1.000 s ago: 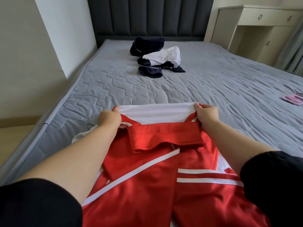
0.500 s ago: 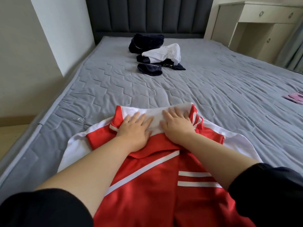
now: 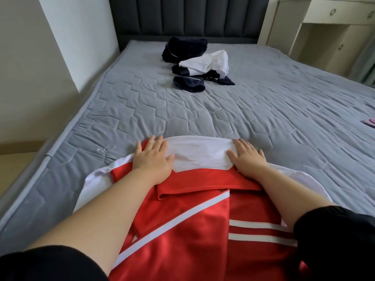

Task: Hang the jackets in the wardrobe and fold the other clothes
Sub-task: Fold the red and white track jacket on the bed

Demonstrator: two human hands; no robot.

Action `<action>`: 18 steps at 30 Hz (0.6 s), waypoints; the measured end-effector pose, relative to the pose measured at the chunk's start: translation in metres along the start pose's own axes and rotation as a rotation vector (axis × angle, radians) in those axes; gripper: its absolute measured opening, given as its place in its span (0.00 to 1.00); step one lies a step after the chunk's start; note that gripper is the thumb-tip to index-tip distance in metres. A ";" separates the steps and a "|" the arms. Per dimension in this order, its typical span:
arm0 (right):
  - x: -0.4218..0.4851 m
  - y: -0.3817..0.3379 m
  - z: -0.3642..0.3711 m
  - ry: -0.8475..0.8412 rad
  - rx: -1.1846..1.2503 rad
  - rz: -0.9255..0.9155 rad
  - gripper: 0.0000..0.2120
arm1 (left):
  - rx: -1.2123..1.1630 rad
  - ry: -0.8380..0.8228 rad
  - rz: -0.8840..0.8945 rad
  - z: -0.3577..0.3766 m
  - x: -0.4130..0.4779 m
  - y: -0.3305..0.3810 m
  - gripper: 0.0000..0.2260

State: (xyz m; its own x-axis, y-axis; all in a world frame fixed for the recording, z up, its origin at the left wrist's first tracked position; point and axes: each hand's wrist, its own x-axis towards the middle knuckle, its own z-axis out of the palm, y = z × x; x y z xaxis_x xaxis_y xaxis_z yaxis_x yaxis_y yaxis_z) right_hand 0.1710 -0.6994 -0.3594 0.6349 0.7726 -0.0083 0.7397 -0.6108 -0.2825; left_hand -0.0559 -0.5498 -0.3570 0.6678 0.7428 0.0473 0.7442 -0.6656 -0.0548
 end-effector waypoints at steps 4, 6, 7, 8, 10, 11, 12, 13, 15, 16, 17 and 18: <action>0.008 0.008 -0.025 -0.265 0.463 0.107 0.33 | -0.217 -0.044 -0.081 -0.007 0.014 -0.017 0.26; 0.010 0.012 -0.033 -0.332 0.540 0.131 0.33 | -0.315 -0.100 -0.135 -0.015 0.023 -0.023 0.31; 0.010 0.014 -0.036 -0.345 0.535 0.142 0.33 | -0.384 -0.129 -0.165 -0.019 0.026 -0.025 0.31; 0.010 0.013 -0.037 -0.352 0.525 0.147 0.32 | -0.472 -0.157 -0.185 -0.024 0.028 -0.028 0.29; 0.008 0.009 -0.038 -0.338 0.475 0.135 0.33 | -0.649 -0.234 -0.217 -0.032 0.029 -0.033 0.24; 0.006 0.007 -0.037 -0.317 0.432 0.125 0.33 | -0.699 -0.267 -0.233 -0.036 0.027 -0.035 0.21; 0.004 0.004 -0.038 -0.290 0.379 0.113 0.34 | -0.729 -0.287 -0.249 -0.039 0.024 -0.036 0.19; 0.001 0.002 -0.039 -0.264 0.328 0.105 0.34 | -0.747 -0.292 -0.262 -0.041 0.021 -0.037 0.16; -0.004 -0.002 -0.043 -0.237 0.278 0.108 0.28 | -0.744 -0.261 -0.276 -0.048 0.014 -0.037 0.10; -0.008 -0.003 -0.046 -0.226 0.268 0.111 0.23 | -0.689 -0.229 -0.276 -0.053 0.011 -0.036 0.09; -0.010 -0.005 -0.049 -0.200 0.257 0.118 0.17 | -0.596 -0.188 -0.269 -0.059 0.009 -0.034 0.08; -0.013 -0.006 -0.052 -0.152 0.249 0.128 0.11 | -0.500 -0.136 -0.258 -0.066 0.006 -0.031 0.08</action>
State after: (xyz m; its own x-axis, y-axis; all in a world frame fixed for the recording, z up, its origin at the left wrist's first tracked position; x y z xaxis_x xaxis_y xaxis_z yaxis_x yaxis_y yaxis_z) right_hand 0.1706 -0.7149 -0.3075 0.6648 0.7206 -0.1967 0.5668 -0.6582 -0.4956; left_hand -0.0745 -0.5290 -0.2889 0.4818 0.8659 -0.1343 0.8188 -0.3903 0.4210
